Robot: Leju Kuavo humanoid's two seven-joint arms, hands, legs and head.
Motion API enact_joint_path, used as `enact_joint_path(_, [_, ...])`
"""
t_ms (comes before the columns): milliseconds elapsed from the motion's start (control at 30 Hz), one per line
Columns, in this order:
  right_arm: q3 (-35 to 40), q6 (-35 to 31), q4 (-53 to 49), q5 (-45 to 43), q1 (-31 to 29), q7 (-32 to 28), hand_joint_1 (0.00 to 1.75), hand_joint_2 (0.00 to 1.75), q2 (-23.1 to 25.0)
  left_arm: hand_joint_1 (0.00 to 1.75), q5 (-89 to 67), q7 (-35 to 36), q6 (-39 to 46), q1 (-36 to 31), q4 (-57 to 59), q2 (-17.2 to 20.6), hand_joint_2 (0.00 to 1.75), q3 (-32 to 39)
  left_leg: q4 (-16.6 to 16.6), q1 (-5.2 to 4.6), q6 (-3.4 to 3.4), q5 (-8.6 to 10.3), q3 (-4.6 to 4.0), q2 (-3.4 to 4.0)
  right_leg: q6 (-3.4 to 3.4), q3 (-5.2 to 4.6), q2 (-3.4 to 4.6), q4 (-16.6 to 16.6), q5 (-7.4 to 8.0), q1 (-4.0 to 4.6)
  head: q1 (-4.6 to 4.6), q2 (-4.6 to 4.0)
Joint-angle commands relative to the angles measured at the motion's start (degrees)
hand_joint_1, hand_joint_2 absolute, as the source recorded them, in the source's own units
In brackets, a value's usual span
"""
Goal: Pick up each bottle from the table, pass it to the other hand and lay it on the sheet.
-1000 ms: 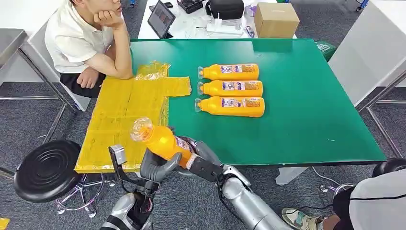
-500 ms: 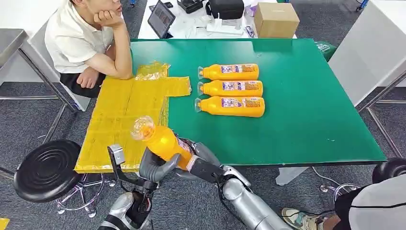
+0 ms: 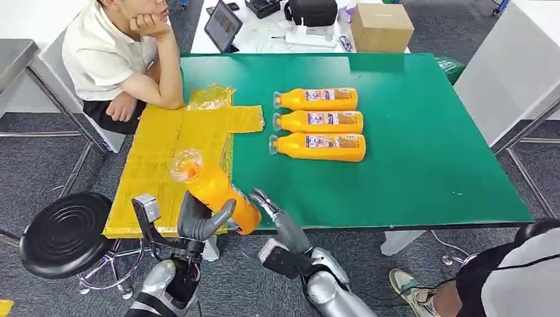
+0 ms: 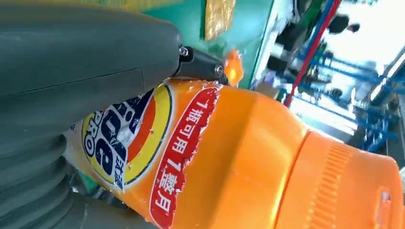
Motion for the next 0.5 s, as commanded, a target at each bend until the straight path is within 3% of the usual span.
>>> enact_joint_path(33, [-3.78,-12.89,-10.78,2.99,12.96,-2.09,0.00,0.00,-4.08,1.75,-13.11,-0.81,12.60,0.60,-4.31,4.54,1.75,5.86,-0.10,0.05,-0.10,-0.08,0.24,-0.03,-0.12,0.25,-0.09,-0.08,-0.10,0.06,0.00,0.00])
enact_joint_path(100, [-4.47,-16.35,-12.32,3.47,14.10,-1.90,0.00,0.00,-4.52,1.75,-18.30,-0.52,14.12,0.89,-6.04,5.42,1.75,6.66,-0.07,0.16,-0.25,-0.28,0.56,0.03,-0.30,0.59,-0.11,-0.07,-0.28,0.18,-0.02,0.00])
enact_joint_path(133, [-5.60,-17.29,-12.77,2.53,14.50,-1.37,0.00,0.00,-4.33,1.75,-19.75,0.51,14.26,1.37,-7.21,5.99,1.75,7.59,-0.02,0.07,-0.10,-0.07,0.04,-0.04,-0.12,0.11,-0.09,-0.02,-0.09,0.08,0.00,0.00])
enact_joint_path(267, [-6.51,-17.41,-12.98,1.83,14.27,-2.28,0.00,0.00,-4.65,1.75,-27.92,1.95,15.72,1.38,-8.74,9.14,1.75,8.12,-0.06,0.06,-0.14,-0.12,0.18,0.20,-0.16,0.16,0.13,-0.04,-0.08,0.08,0.00,0.00])
enact_joint_path(400, [-7.07,-15.51,-12.90,1.69,13.14,-3.87,0.00,0.00,-3.27,1.75,-44.07,7.19,22.32,-4.64,-0.41,9.02,1.75,8.23,-0.03,0.06,-0.11,-0.02,0.01,0.04,-0.13,0.02,-0.03,-0.01,-0.03,0.06,0.00,0.00])
enact_joint_path(500, [-7.06,-14.29,-11.14,1.71,11.49,-4.36,0.00,0.00,-1.62,1.75,-53.57,6.94,26.16,-10.18,10.20,7.40,1.75,6.40,-0.07,0.05,-0.09,0.08,0.05,-0.16,-0.11,0.09,-0.22,-0.05,-0.02,0.05,0.00,0.00])
